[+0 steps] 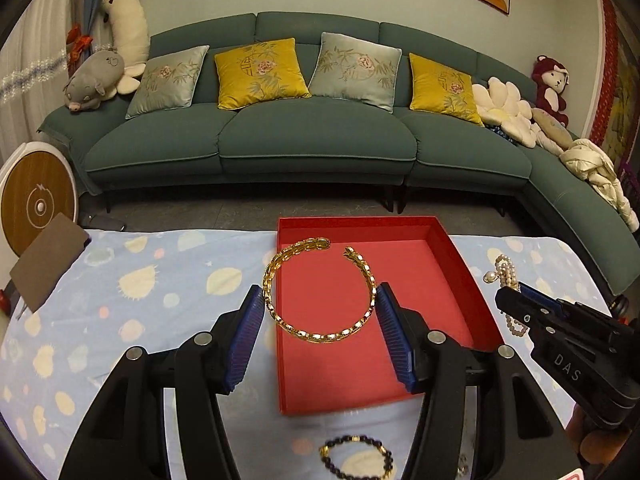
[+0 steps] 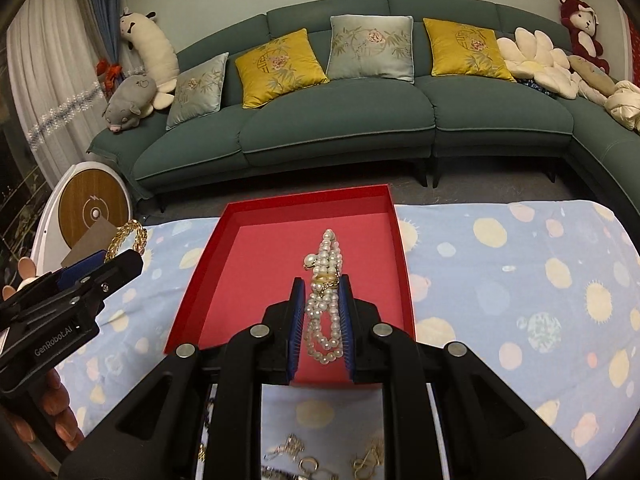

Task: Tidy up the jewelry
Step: 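Carry the pearl necklace and gold bangle into the red box and open both tools, then move both tools back over the watches on the bed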

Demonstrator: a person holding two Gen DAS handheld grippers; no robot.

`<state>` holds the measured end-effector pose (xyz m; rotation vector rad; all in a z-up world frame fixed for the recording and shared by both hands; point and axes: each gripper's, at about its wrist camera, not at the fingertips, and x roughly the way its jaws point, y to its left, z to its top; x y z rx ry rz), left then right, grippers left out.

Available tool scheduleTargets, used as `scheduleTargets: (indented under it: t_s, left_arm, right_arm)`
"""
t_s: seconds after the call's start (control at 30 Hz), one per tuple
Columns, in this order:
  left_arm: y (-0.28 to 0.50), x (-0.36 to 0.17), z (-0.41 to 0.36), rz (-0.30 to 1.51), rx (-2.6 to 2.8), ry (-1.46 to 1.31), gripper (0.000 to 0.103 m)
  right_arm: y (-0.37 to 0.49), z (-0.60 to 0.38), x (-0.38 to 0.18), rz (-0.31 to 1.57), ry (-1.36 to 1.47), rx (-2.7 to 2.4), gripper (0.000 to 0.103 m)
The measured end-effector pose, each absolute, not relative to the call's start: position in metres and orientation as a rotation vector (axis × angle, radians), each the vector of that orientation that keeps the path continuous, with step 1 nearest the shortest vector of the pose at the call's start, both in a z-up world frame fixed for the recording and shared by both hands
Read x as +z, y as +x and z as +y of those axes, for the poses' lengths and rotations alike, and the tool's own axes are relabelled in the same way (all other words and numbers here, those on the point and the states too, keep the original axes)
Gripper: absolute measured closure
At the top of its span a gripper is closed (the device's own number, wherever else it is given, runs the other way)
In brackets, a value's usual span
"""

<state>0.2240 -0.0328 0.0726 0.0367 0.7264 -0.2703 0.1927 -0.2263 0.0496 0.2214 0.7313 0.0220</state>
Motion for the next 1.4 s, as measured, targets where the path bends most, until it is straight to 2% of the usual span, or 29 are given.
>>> scheduleTargets:
  t_s: [0.33,0.6,0.77,0.87,1.0,1.17,1.4]
  left_arm:
    - [0.310,0.024,-0.066,0.794,-0.245,0.068,0.048]
    - [0.327,0.009,-0.070,0.788,-0.222,0.099,0.045]
    - [0.295,0.043,-0.046,0.735,-0.245,0.093,0.036]
    - [0.257,0.067,-0.024,0.712,-0.252,0.095,0.031]
    - [0.203,0.083,0.009,0.717,-0.250,0.058,0.031]
    - [0.140,0.074,0.041,0.752,-0.234,-0.005,0.031]
    - [0.081,0.033,0.062,0.824,-0.198,-0.108,0.031]
  right_arm:
    - [0.283,-0.247,0.008,0.807,0.249,-0.010,0.087]
    - [0.299,-0.256,-0.004,0.811,0.245,-0.026,0.084]
    - [0.248,-0.267,0.036,0.700,0.237,-0.024,0.084]
    - [0.199,-0.269,0.063,0.657,0.210,-0.016,0.069]
    - [0.131,-0.263,0.085,0.633,0.161,0.000,0.069]
    - [0.058,-0.249,0.079,0.636,0.164,-0.027,0.069]
    - [0.004,-0.236,0.044,0.698,0.242,-0.012,0.069]
